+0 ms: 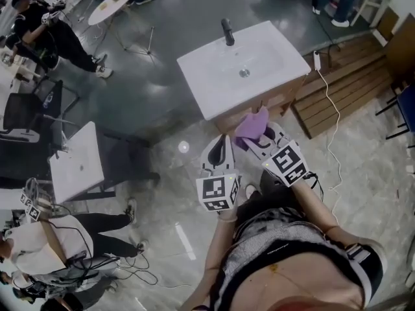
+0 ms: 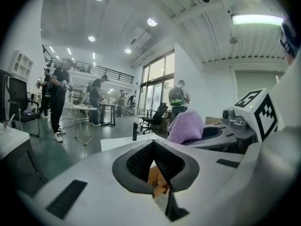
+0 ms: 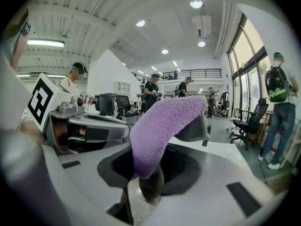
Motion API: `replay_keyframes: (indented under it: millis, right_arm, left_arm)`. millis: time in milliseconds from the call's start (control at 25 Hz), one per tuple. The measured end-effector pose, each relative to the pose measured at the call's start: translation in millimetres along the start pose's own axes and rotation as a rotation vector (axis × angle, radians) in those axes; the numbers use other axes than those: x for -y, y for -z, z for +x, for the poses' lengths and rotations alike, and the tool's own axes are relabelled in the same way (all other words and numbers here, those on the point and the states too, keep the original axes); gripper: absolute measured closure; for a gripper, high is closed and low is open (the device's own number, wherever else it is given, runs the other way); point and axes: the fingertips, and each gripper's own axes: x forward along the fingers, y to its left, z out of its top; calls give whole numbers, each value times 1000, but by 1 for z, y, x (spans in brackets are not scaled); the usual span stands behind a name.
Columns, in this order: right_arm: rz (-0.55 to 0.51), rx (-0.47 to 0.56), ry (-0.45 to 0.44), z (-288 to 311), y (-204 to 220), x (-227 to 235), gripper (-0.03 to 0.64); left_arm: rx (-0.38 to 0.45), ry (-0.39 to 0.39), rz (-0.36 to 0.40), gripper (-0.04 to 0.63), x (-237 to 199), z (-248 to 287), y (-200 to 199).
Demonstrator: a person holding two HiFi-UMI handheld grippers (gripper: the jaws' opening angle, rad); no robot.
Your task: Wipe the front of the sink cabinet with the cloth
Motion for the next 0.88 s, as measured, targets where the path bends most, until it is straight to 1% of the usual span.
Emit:
replay_keyframes:
  millis: [160, 360, 720, 880]
  right_arm:
    - [6, -15, 1, 11, 3, 10, 453]
    - [31, -14, -10, 29, 9, 38, 453]
    - [53, -88, -59, 79, 43, 97, 453]
    - [53, -102, -95, 104, 59, 111, 453]
  left_arm:
    - [-19, 0, -19, 595, -12, 14, 6]
    - [-46, -10, -23, 595, -20, 47, 11]
    - [-110, 4, -62, 595, -29, 121, 42]
    - [-142, 3, -79, 595, -39, 149, 60]
